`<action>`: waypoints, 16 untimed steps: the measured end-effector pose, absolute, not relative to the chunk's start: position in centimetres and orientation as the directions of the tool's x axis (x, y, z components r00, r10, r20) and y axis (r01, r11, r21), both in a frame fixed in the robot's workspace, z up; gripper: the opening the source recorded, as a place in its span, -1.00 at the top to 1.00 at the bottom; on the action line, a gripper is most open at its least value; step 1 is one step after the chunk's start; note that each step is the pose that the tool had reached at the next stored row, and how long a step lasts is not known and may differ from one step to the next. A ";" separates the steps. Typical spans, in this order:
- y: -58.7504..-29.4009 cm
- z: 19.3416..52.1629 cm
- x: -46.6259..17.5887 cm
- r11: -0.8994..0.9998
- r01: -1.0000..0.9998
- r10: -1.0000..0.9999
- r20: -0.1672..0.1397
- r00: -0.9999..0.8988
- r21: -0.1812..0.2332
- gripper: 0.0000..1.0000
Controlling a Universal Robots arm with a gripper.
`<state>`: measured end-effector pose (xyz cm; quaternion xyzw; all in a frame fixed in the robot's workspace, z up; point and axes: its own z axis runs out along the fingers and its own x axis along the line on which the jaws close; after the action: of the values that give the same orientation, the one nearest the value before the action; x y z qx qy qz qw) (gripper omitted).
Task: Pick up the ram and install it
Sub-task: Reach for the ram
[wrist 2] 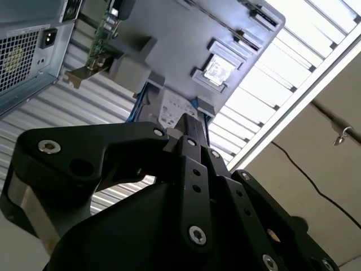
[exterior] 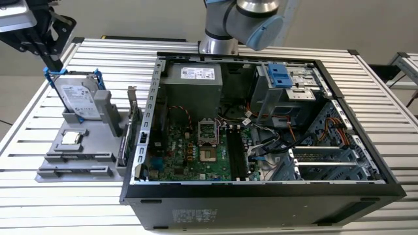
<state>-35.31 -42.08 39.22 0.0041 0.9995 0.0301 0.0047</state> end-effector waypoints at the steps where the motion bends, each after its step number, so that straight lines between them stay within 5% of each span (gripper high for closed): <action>1: -42.2 39.2 -35.3 0.998 0.008 0.008 -0.009 -1.000 0.060 1.00; 16: -44.4 39.2 -35.3 0.998 0.008 0.008 -0.009 -1.000 0.060 1.00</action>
<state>-35.31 -44.45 39.22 0.0041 0.9995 0.0300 0.0047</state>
